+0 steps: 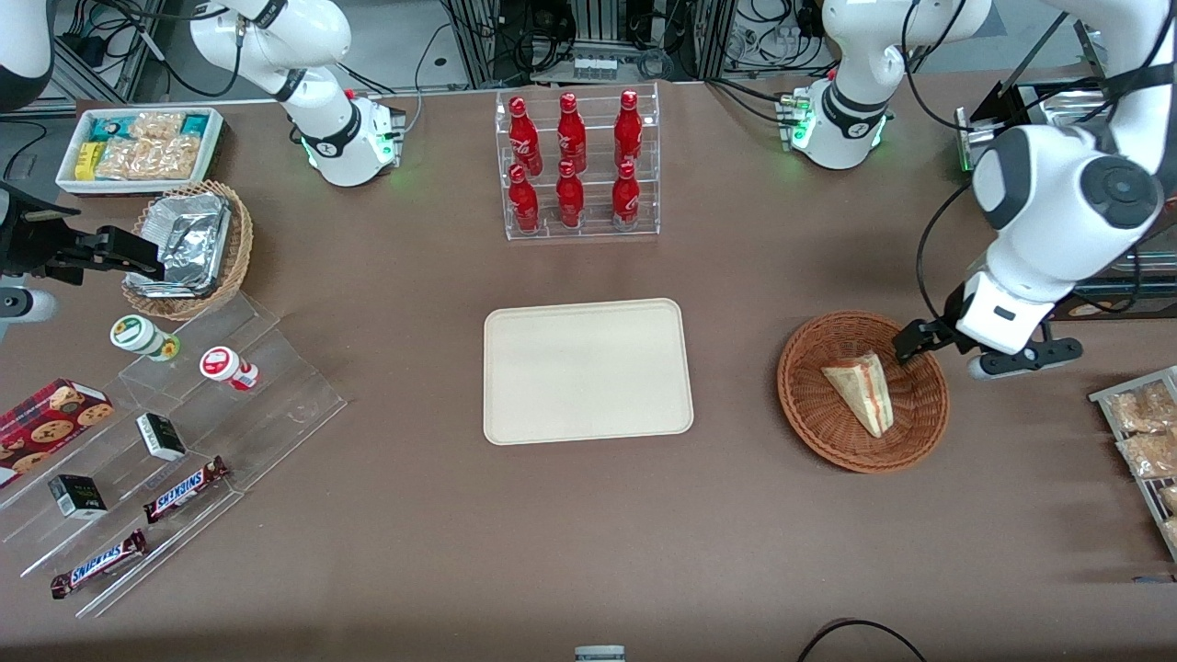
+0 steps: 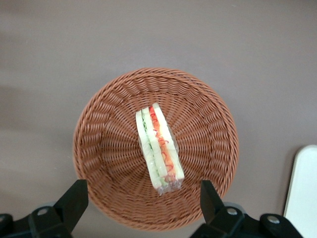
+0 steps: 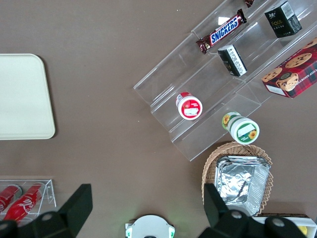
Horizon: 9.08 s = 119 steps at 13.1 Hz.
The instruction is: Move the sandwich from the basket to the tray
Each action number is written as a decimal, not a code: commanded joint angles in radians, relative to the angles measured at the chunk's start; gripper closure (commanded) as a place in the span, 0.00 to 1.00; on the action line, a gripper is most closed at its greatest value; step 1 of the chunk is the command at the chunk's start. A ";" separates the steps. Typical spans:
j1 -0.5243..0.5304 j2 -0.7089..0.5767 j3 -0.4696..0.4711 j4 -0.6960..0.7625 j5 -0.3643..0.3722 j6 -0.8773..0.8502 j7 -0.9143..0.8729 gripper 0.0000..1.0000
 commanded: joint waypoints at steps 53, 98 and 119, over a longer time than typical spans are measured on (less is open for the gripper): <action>-0.494 0.619 -0.320 0.658 0.186 -0.079 -0.551 1.00; 0.211 0.024 -0.318 0.565 0.049 -0.735 0.253 0.01; 0.030 -0.022 -0.008 0.655 0.015 -0.813 0.359 0.01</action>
